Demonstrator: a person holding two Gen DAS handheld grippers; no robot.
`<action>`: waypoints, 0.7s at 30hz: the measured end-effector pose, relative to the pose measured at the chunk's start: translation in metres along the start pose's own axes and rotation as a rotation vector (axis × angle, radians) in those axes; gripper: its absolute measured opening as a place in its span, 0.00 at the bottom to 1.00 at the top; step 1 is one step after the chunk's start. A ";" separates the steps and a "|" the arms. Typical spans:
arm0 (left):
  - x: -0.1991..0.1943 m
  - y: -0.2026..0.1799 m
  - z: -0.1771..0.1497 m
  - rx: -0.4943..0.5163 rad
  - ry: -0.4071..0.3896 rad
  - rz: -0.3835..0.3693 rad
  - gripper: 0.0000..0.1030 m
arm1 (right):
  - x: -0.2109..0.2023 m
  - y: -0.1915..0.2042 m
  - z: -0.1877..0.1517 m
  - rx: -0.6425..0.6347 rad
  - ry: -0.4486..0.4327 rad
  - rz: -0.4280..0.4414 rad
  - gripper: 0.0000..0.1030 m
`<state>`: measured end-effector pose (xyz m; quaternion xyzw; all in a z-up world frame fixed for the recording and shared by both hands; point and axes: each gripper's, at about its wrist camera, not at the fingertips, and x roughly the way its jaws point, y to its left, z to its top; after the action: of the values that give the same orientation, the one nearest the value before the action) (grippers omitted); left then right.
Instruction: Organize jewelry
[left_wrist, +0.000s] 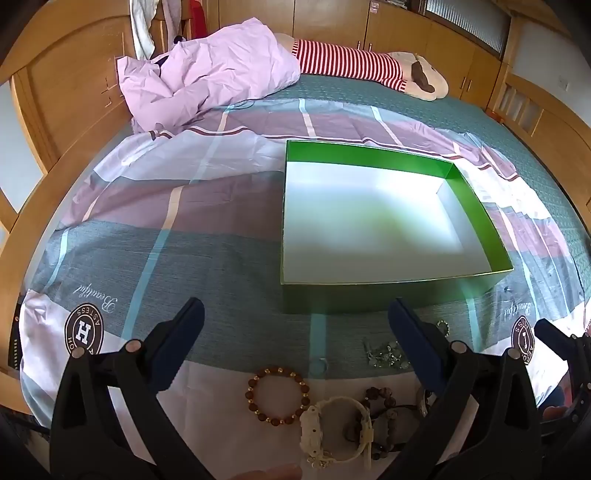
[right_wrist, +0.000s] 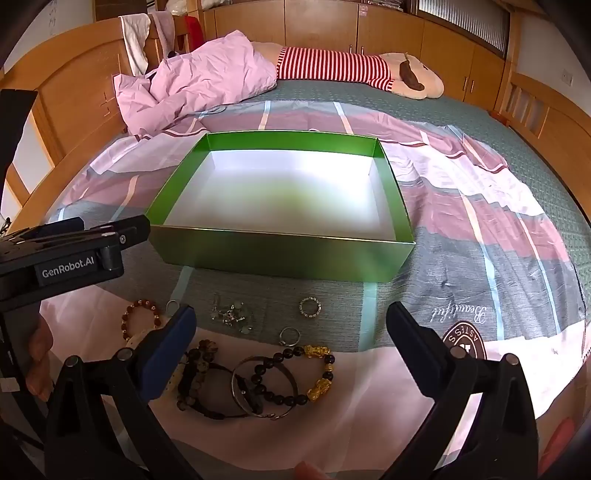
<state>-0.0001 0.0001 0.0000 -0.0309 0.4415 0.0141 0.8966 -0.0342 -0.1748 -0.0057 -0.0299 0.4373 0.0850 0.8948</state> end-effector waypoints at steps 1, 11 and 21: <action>0.000 0.000 0.000 0.000 0.001 0.003 0.96 | 0.000 0.000 0.000 0.000 0.000 0.002 0.98; 0.000 0.000 0.000 0.000 0.002 0.004 0.96 | -0.001 0.000 -0.003 0.002 -0.006 0.011 0.98; 0.000 -0.001 0.000 0.001 0.002 0.005 0.96 | -0.002 0.004 0.001 -0.001 -0.001 0.006 0.98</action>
<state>0.0000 -0.0005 0.0003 -0.0290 0.4426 0.0162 0.8961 -0.0357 -0.1707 -0.0033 -0.0291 0.4368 0.0881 0.8948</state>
